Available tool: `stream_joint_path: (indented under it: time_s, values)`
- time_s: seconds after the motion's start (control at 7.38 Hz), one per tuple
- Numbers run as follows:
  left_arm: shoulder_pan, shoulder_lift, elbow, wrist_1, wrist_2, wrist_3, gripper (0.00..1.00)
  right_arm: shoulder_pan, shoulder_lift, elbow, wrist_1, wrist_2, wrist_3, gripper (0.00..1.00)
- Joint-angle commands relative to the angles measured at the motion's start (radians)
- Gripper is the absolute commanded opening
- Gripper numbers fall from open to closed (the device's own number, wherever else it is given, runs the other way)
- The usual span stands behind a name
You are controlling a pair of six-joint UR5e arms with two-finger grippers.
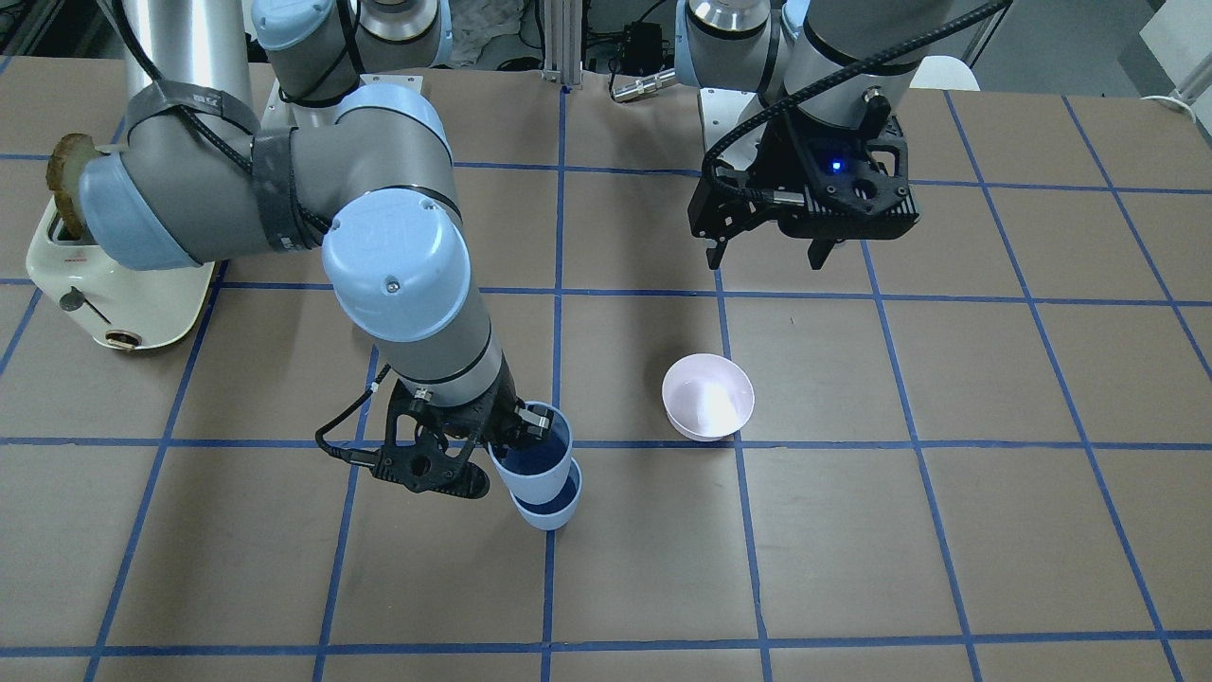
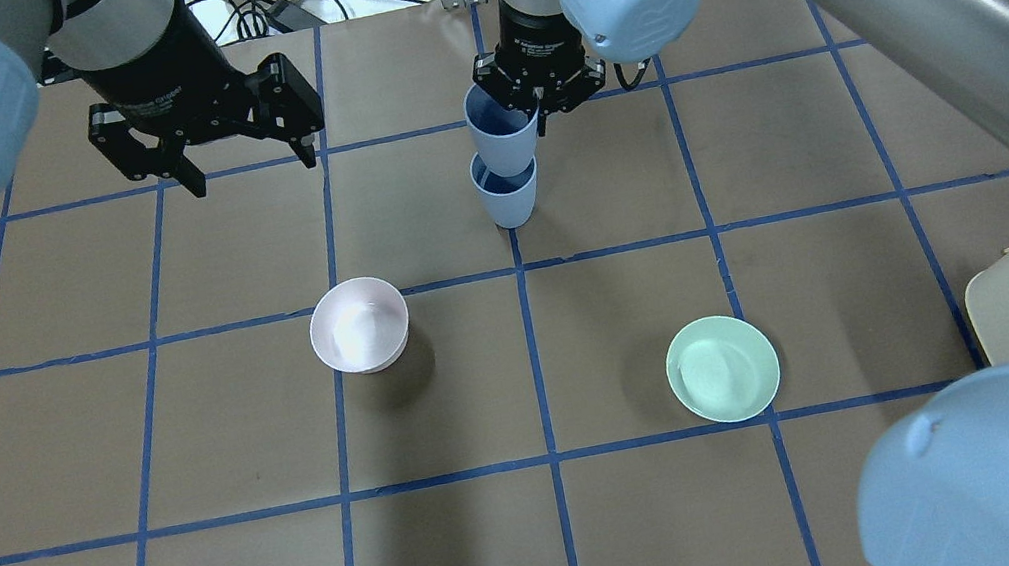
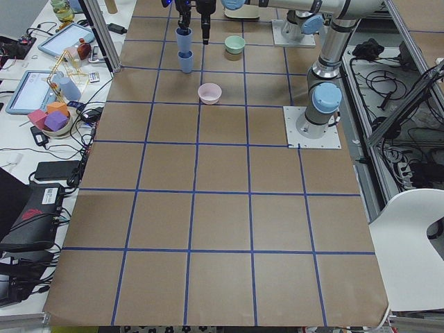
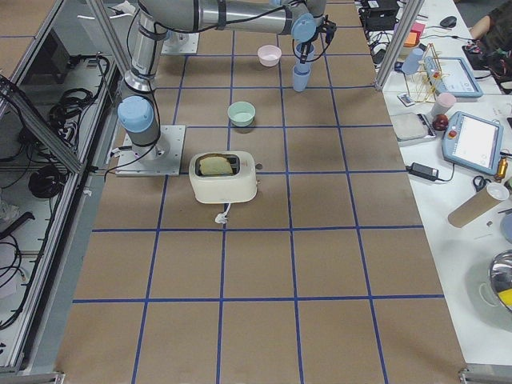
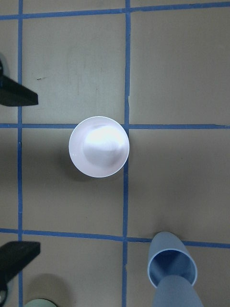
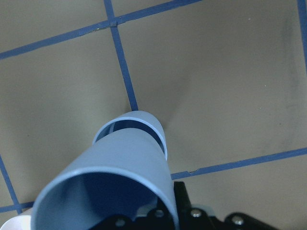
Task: Stack blue cups with both arms
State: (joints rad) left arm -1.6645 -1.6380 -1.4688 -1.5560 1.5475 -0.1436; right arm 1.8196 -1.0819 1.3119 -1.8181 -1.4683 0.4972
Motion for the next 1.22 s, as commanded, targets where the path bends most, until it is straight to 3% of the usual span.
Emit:
stream_joint_path:
  time_s: [0.0,0.27,0.41,0.54,0.81,0.95,1.08]
  values:
    - [0.005,0.015,0.001,-0.012,0.003,0.004,1.00,0.010,0.020,0.001,-0.012,-0.001,0.024,0.00]
    - [0.005,0.023,-0.011,-0.012,0.005,0.006,1.00,0.010,0.037,0.006,-0.010,0.002,0.012,0.00]
    - [0.005,0.021,-0.010,-0.012,0.005,0.006,1.00,0.010,0.062,0.001,-0.013,0.002,0.005,0.29]
    - [0.005,0.023,-0.010,-0.012,0.005,0.004,1.00,0.010,0.065,-0.002,-0.017,0.003,0.006,0.99]
    - [0.003,0.023,-0.012,-0.013,0.003,0.004,1.00,-0.009,0.034,-0.057,0.017,-0.009,-0.078,1.00]
    - [0.005,0.021,-0.012,-0.013,0.003,0.003,1.00,-0.046,0.007,-0.118,0.146,-0.029,-0.204,1.00]
    - [0.003,0.021,-0.012,-0.012,0.002,-0.002,1.00,-0.109,-0.045,-0.120,0.207,-0.088,-0.364,1.00]
